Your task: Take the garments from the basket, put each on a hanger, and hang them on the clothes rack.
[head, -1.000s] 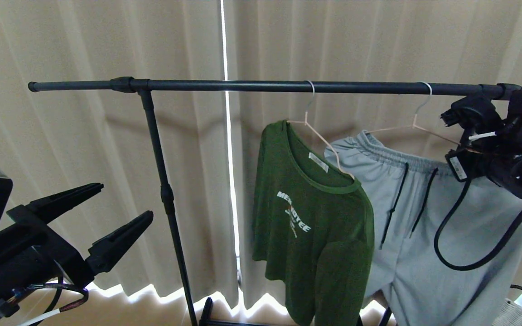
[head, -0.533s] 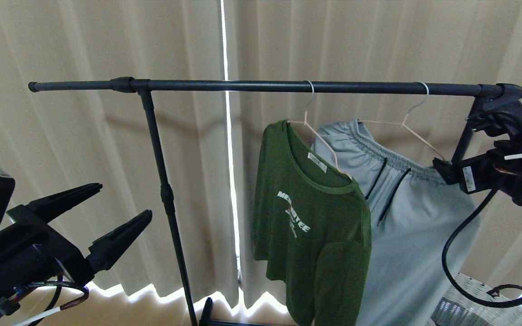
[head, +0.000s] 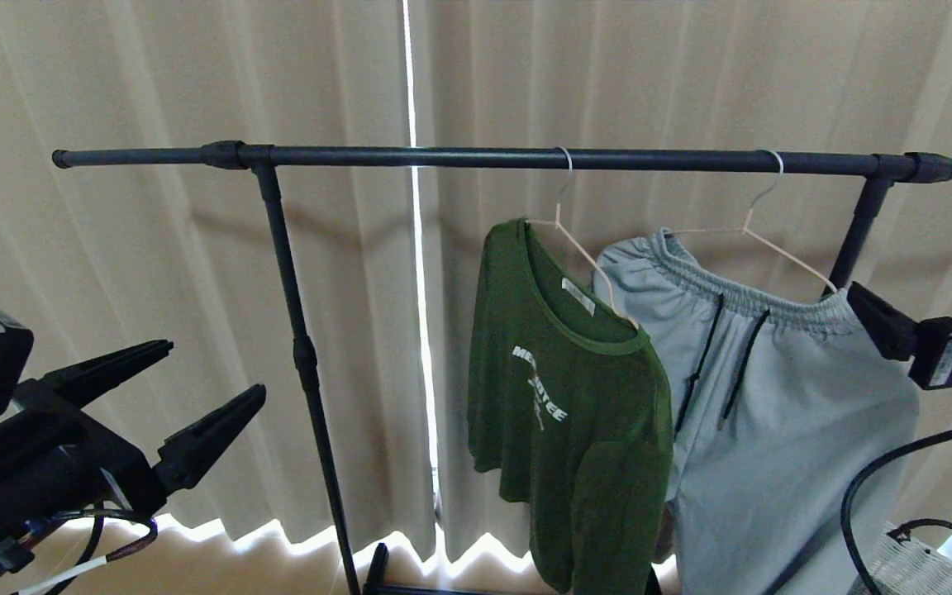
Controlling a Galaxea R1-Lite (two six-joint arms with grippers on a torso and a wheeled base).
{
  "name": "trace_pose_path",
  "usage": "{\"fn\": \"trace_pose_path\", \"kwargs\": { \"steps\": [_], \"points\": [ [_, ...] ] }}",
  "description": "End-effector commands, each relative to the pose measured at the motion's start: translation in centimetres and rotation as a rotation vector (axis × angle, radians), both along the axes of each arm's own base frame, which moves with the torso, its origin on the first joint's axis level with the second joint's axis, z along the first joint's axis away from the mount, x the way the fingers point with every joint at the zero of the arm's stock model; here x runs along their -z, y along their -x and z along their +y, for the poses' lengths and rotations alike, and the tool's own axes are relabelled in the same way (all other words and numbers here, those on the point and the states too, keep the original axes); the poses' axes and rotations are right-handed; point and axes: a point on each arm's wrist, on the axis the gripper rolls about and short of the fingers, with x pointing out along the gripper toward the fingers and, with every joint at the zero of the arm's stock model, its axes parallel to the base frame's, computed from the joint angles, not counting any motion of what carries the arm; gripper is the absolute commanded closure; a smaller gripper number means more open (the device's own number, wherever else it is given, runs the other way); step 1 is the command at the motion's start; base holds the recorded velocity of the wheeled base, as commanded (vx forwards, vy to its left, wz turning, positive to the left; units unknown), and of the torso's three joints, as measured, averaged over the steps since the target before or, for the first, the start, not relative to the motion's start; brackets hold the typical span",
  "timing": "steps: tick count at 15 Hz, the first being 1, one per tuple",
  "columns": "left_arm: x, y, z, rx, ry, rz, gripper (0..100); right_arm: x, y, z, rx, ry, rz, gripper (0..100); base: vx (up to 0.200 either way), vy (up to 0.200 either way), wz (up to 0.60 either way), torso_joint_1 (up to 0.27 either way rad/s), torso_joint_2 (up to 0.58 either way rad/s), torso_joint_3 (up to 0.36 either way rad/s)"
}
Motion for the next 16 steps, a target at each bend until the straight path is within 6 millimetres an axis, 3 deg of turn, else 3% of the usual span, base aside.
{"fn": "trace_pose_path", "kwargs": {
  "steps": [1,6,8,12,16],
  "points": [
    [0.8,0.7,0.2,-0.006,-0.006,0.019,0,-0.3,3.6,-0.5,-0.025,-0.043,-0.078,0,0.000,0.000,0.00,0.000,0.00,0.000],
    [1.7,3.8,2.9,-0.203,0.004,-0.026,0,4.5,9.5,-1.3,-0.093,-0.027,0.008,0,0.000,0.000,0.00,0.000,0.00,0.000],
    [1.9,4.9,3.5,-0.259,0.004,-0.035,0,5.1,10.9,-1.5,-0.091,-0.024,0.032,0,0.000,0.000,0.00,0.000,0.00,0.000],
    [3.8,9.7,4.0,-0.302,-0.013,0.071,0,7.9,15.5,-2.2,-0.115,-0.005,0.185,0,0.000,0.000,0.00,0.000,0.00,0.000],
    [5.0,14.1,4.0,-0.317,-0.026,0.161,0,10.3,18.5,-2.6,-0.134,-0.004,0.246,0,0.000,0.000,0.00,0.000,0.00,0.000]
  ]
}}
